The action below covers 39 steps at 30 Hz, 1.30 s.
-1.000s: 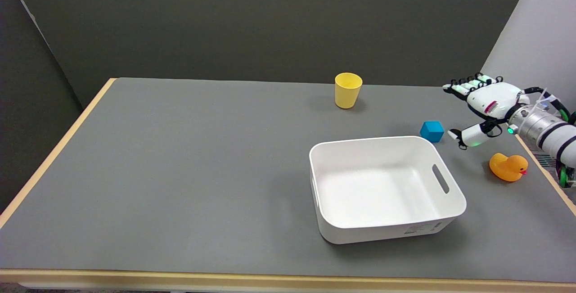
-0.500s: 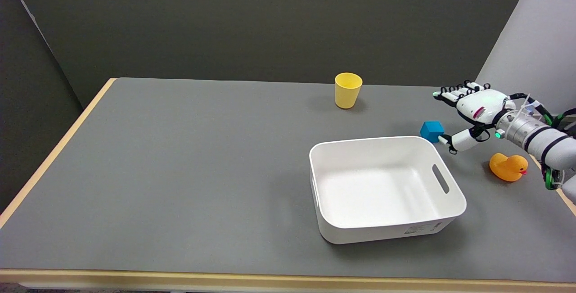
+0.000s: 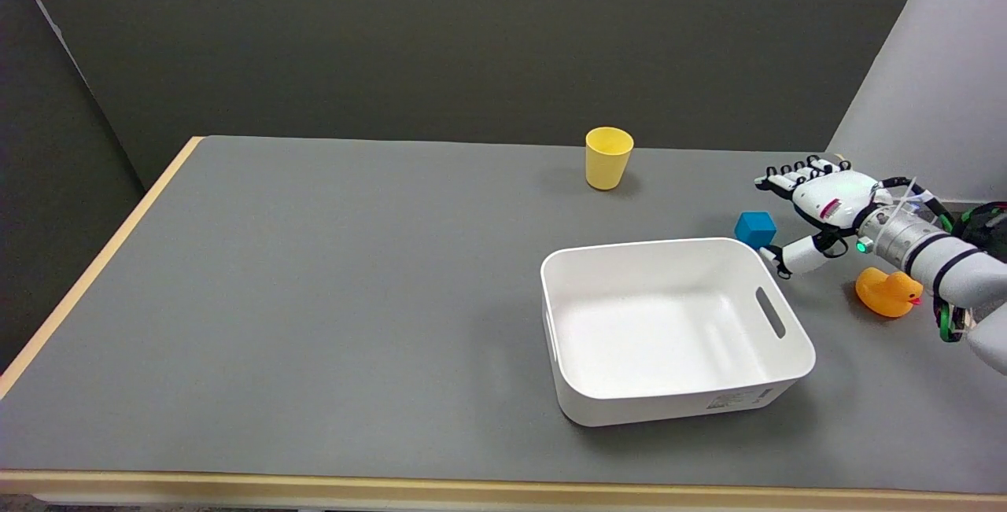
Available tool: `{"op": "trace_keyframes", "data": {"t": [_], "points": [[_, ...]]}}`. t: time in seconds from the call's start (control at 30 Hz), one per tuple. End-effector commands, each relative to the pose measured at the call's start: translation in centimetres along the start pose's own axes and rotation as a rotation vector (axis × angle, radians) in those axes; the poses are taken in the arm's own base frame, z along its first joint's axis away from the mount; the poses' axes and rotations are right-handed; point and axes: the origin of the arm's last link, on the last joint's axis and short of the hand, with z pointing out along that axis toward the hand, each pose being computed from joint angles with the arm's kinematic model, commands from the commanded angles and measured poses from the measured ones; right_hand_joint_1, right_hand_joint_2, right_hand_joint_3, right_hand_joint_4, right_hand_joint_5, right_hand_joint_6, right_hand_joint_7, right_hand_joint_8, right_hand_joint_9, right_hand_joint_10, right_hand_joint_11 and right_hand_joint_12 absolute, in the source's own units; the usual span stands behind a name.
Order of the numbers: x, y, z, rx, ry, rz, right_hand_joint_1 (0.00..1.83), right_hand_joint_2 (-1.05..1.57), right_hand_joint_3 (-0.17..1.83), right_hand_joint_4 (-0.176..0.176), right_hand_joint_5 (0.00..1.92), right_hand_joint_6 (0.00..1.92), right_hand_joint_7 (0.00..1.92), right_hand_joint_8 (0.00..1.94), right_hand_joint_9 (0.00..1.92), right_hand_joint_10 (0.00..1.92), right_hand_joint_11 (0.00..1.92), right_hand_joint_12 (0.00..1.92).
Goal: Pick up the blue cube.
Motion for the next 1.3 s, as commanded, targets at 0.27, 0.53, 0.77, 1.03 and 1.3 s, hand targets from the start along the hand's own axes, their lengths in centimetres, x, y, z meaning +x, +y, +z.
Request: {"op": "trace_keyframes", "data": {"t": [0.27, 0.53, 0.77, 1.03, 1.3], "points": [[-1.4, -1.5, 0.8, -0.003, 0.011, 0.07, 0.53, 0.61, 0.98, 0.003, 0.15, 0.42, 0.26, 0.45, 0.18, 0.68, 0.0, 0.99], [-1.3, -2.0, 1.3, 0.007, 0.012, 0.065, 0.59, 0.67, 0.96, -0.007, 0.22, 0.49, 0.3, 0.54, 0.23, 0.71, 0.0, 1.01], [-0.8, -2.9, 2.7, 0.045, 0.024, 0.046, 0.65, 0.76, 0.84, -0.024, 0.28, 0.59, 0.35, 0.6, 0.24, 0.75, 0.0, 1.05], [0.2, -3.2, 3.5, 0.061, 0.044, 0.033, 0.7, 0.79, 0.85, -0.042, 0.35, 0.95, 0.37, 0.83, 0.29, 0.84, 0.0, 1.1], [-0.2, -3.1, 3.2, 0.06, 0.035, 0.034, 0.87, 1.24, 0.27, 0.003, 0.55, 1.65, 0.39, 1.23, 0.35, 0.98, 0.02, 1.12]]}}
